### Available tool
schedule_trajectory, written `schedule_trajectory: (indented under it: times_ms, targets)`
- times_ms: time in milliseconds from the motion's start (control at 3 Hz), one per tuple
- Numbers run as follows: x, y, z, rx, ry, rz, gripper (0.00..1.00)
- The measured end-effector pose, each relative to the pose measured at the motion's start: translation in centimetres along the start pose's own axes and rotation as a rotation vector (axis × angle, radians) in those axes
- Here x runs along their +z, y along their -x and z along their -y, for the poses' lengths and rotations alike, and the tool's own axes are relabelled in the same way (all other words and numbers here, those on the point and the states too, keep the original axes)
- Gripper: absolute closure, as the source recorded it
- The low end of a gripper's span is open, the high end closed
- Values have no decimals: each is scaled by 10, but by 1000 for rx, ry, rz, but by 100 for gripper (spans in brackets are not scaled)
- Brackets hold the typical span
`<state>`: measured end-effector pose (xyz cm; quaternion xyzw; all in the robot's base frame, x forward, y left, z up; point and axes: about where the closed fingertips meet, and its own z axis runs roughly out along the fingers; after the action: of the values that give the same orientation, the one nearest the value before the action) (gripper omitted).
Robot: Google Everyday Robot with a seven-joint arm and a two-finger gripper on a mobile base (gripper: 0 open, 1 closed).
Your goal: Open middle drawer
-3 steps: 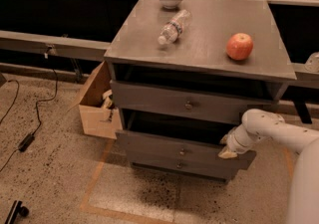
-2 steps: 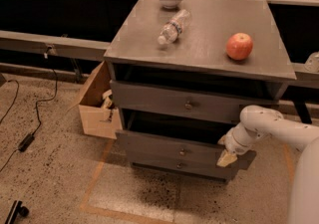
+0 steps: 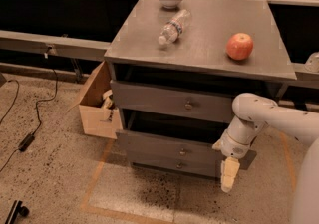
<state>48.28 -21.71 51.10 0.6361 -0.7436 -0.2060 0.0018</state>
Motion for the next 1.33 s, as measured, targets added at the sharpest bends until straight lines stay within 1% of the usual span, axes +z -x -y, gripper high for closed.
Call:
schedule_trajectory:
  times_ms: [333,667,1000,1333]
  targets:
    - [-13,13,-44,11,121,-15,0]
    - [-21,15,-50,30,109,-15,0]
    - [-31,5,-49,30,-10,-55,0]
    - [-34,-1,-15,8,-185,-74,0]
